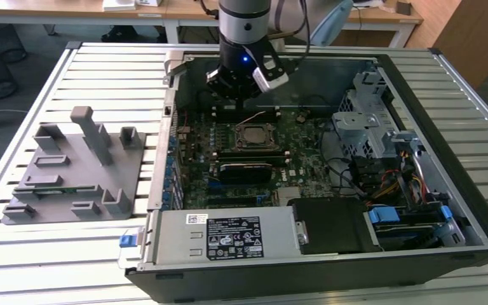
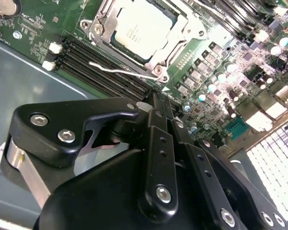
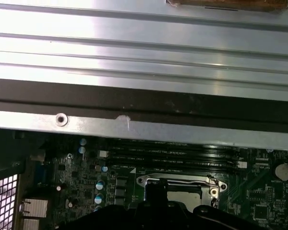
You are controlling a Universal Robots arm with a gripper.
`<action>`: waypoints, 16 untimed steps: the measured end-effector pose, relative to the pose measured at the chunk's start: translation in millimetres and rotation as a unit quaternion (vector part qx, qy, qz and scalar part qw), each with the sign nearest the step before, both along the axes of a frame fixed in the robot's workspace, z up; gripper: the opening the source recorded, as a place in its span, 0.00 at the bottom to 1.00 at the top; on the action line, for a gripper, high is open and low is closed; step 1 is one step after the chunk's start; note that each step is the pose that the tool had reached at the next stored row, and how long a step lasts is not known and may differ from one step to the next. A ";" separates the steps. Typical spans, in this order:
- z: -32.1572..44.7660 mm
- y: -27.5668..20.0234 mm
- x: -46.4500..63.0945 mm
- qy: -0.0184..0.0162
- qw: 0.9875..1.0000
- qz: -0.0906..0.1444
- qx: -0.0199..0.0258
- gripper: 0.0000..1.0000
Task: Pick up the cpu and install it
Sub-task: 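Install the first cpu locking lever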
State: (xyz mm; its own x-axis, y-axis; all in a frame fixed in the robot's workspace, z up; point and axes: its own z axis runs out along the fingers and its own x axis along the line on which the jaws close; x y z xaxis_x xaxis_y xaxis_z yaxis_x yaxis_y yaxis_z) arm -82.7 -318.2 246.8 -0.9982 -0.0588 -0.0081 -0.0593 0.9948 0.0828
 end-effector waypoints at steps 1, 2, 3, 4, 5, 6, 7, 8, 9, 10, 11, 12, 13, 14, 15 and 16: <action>-0.7 0.0 0.8 0.000 1.000 0.000 0.000 0.11; -1.2 0.0 2.0 0.000 1.000 0.000 0.000 0.11; -1.6 -0.1 3.7 0.000 1.000 0.000 0.000 0.11; -2.3 -0.1 5.6 0.000 1.000 0.000 0.000 0.11; -2.6 0.0 7.7 0.000 1.000 0.000 0.000 0.11; -3.2 0.2 9.8 0.000 1.000 0.000 0.000 0.11; -3.8 0.4 11.6 0.000 1.000 0.000 0.000 0.11; -4.6 0.7 13.2 0.000 1.000 0.000 -0.001 0.11; -5.7 1.1 14.2 0.000 1.000 0.000 -0.001 0.11; -6.8 1.7 14.8 0.000 1.000 0.000 -0.003 0.11; -7.8 2.2 15.5 0.000 1.000 0.000 -0.005 0.11; -8.7 2.8 15.9 0.000 1.000 0.000 -0.007 0.11; -9.7 3.2 16.4 0.000 1.000 0.000 -0.011 0.11; -10.4 3.6 16.9 0.000 1.000 0.000 -0.015 0.11; -11.1 4.1 17.2 0.000 1.000 0.000 -0.018 0.11; -11.9 4.4 17.7 0.000 1.000 0.000 -0.020 0.11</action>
State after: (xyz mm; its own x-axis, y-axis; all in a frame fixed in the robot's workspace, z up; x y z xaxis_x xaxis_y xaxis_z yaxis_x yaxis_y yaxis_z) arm -65.0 -313.7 234.8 -0.9982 -0.0591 -0.0056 -0.0593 0.9973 0.0439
